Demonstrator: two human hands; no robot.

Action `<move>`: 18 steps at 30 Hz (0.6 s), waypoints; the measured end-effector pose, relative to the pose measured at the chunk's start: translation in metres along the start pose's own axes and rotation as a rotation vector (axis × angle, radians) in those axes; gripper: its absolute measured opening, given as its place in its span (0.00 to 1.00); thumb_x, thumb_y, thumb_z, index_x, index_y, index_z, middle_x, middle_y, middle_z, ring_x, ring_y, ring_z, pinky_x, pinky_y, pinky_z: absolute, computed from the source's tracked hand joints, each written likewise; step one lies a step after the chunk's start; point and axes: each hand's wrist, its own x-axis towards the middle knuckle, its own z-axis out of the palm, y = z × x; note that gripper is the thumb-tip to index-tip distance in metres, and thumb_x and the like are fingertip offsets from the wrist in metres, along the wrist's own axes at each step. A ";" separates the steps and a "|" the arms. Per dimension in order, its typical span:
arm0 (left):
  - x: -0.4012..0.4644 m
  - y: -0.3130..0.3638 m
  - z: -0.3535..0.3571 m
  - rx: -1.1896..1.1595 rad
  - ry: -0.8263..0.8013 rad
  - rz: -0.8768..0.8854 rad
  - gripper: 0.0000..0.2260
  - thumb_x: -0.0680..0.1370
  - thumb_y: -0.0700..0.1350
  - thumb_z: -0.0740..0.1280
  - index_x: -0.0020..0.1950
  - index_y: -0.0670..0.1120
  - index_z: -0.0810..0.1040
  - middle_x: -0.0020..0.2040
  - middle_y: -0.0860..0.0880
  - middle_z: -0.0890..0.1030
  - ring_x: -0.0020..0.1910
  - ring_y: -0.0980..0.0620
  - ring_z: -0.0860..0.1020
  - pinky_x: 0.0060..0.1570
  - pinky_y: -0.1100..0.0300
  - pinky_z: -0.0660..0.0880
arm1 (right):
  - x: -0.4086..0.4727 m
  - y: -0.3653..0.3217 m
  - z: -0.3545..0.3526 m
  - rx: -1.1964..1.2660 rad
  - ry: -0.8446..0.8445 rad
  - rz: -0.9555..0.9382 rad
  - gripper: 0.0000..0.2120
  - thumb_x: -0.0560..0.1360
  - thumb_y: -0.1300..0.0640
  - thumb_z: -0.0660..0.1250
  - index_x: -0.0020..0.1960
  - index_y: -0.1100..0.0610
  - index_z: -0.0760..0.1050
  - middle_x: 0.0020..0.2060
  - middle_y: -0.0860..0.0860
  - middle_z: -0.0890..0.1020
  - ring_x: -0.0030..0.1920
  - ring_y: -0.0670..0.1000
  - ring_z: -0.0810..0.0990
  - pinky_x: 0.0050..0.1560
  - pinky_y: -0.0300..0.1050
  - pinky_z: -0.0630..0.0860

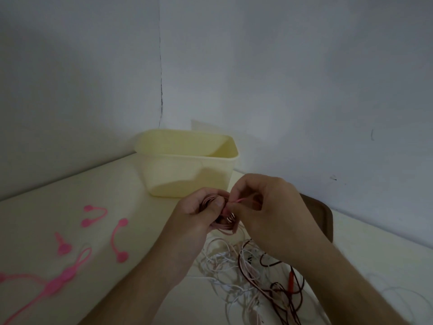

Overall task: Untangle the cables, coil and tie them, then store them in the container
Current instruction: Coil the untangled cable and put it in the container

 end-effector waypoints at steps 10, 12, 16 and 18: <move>-0.001 0.001 0.000 0.086 0.016 -0.001 0.10 0.85 0.37 0.63 0.56 0.41 0.84 0.43 0.43 0.85 0.44 0.47 0.83 0.48 0.52 0.80 | 0.000 0.005 0.005 -0.088 0.009 -0.100 0.11 0.76 0.59 0.78 0.43 0.45 0.81 0.38 0.39 0.85 0.40 0.43 0.83 0.38 0.37 0.79; -0.002 0.002 -0.001 0.099 0.026 0.001 0.10 0.85 0.37 0.63 0.55 0.41 0.85 0.44 0.42 0.85 0.44 0.46 0.84 0.48 0.52 0.80 | 0.000 0.007 0.005 -0.153 0.010 -0.107 0.09 0.77 0.57 0.78 0.44 0.44 0.84 0.39 0.37 0.85 0.43 0.39 0.83 0.42 0.35 0.79; -0.002 0.002 -0.001 0.137 0.019 0.008 0.10 0.85 0.37 0.64 0.55 0.43 0.85 0.47 0.39 0.86 0.45 0.44 0.84 0.47 0.52 0.80 | 0.000 0.008 0.005 -0.341 -0.001 -0.151 0.05 0.77 0.52 0.75 0.50 0.41 0.85 0.42 0.38 0.84 0.44 0.40 0.83 0.44 0.43 0.82; -0.003 0.002 -0.001 0.160 0.010 0.017 0.10 0.85 0.37 0.63 0.55 0.43 0.85 0.46 0.40 0.86 0.45 0.44 0.84 0.47 0.52 0.81 | -0.001 0.006 0.006 -0.395 -0.014 -0.146 0.05 0.77 0.51 0.74 0.51 0.42 0.84 0.43 0.40 0.84 0.45 0.43 0.83 0.46 0.48 0.83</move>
